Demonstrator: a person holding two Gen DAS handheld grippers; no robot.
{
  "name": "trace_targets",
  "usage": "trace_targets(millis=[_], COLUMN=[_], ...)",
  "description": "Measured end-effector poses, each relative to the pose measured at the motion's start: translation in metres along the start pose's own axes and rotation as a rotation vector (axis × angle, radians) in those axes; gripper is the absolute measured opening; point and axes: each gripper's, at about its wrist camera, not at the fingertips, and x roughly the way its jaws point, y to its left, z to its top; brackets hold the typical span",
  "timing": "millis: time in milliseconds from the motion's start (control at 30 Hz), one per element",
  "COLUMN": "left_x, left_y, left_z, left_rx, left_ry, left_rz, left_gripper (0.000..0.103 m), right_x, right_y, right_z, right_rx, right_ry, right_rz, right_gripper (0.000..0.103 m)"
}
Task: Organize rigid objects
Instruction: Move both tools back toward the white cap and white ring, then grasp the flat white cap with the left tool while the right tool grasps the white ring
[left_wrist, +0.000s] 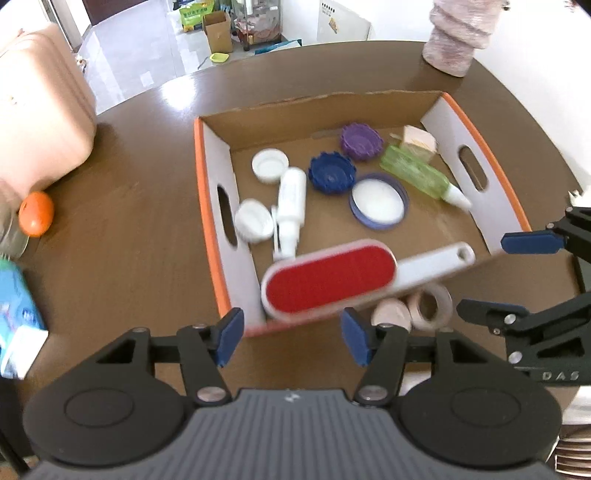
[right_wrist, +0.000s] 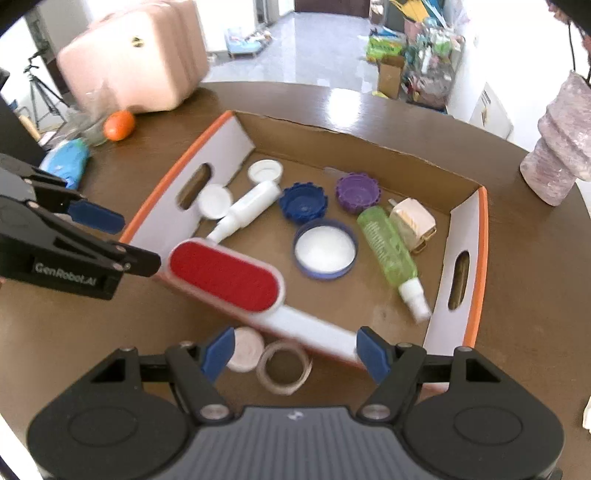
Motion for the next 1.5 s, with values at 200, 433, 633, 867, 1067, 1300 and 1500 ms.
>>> trace_targets(millis=[200, 433, 633, 867, 1067, 1300, 1500], left_x=[-0.010, 0.001, 0.017, 0.047, 0.071, 0.083, 0.092], left_y=[-0.004, -0.009, -0.015, -0.031, -0.046, -0.054, -0.066], left_z=[-0.048, -0.081, -0.069, -0.044, -0.032, -0.020, -0.019], left_rx=[-0.007, -0.016, -0.023, -0.036, -0.023, -0.030, -0.026], left_ry=[0.013, 0.028, 0.033, 0.056, 0.073, 0.072, 0.057], left_rz=[0.000, -0.024, -0.032, -0.065, -0.099, -0.109, -0.135], left_gripper=[0.064, 0.064, 0.062, 0.056, 0.054, 0.054, 0.054], right_x=[-0.013, -0.010, 0.006, 0.046, 0.070, 0.084, 0.082], right_y=[0.010, 0.015, 0.006, -0.014, -0.028, -0.030, -0.042], right_z=[-0.043, -0.079, -0.075, -0.053, -0.046, -0.040, -0.050], right_rx=[0.018, 0.051, 0.090, 0.175, 0.255, 0.247, 0.222], right_ry=[0.012, 0.020, 0.035, 0.045, 0.034, 0.046, 0.050], right_rz=[0.012, 0.019, 0.023, 0.023, 0.116, 0.084, 0.047], right_gripper=[0.072, 0.069, 0.061, 0.045, 0.040, 0.030, 0.007])
